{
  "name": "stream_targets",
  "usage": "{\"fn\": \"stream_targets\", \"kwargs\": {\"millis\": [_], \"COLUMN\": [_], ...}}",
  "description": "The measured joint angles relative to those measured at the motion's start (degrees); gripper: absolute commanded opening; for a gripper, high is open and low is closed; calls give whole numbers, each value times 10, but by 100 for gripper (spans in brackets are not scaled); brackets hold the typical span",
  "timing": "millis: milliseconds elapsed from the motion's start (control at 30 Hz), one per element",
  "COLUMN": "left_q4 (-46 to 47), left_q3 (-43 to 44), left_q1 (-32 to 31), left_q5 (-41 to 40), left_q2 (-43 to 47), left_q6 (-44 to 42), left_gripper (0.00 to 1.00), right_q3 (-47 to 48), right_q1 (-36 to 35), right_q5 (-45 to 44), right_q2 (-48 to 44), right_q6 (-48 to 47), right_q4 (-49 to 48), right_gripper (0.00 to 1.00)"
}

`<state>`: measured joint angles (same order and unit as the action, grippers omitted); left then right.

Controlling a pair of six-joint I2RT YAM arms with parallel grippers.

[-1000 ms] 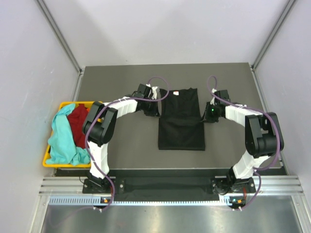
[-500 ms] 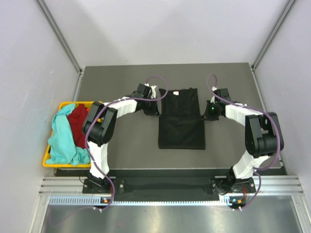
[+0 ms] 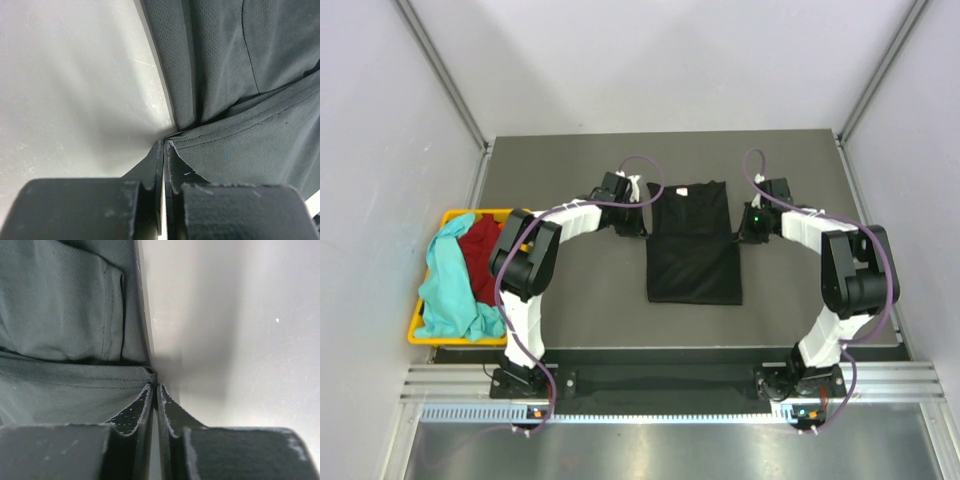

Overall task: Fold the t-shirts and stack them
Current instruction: Fold the tshirt

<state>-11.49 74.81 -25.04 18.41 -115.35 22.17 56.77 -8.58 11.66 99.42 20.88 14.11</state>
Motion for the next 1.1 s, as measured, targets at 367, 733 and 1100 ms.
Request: {"fn": "stream_targets", "kwargs": {"millis": [367, 733, 1100], "left_q4": [-37, -88, -21], "left_q3": [4, -127, -313], "left_q1": [3, -18, -162], "left_q5": [-62, -70, -59], "left_q2": [26, 257, 335], "left_q6": [0, 79, 243], "left_gripper": [34, 39, 47], "right_q3": [29, -159, -309], "right_q1": [0, 0, -33], "right_q5": [-19, -8, -13], "right_q2": [-15, -306, -456], "right_q6": [10, 181, 321], "right_q4": [71, 131, 149], "right_gripper": [46, 48, 48]}}
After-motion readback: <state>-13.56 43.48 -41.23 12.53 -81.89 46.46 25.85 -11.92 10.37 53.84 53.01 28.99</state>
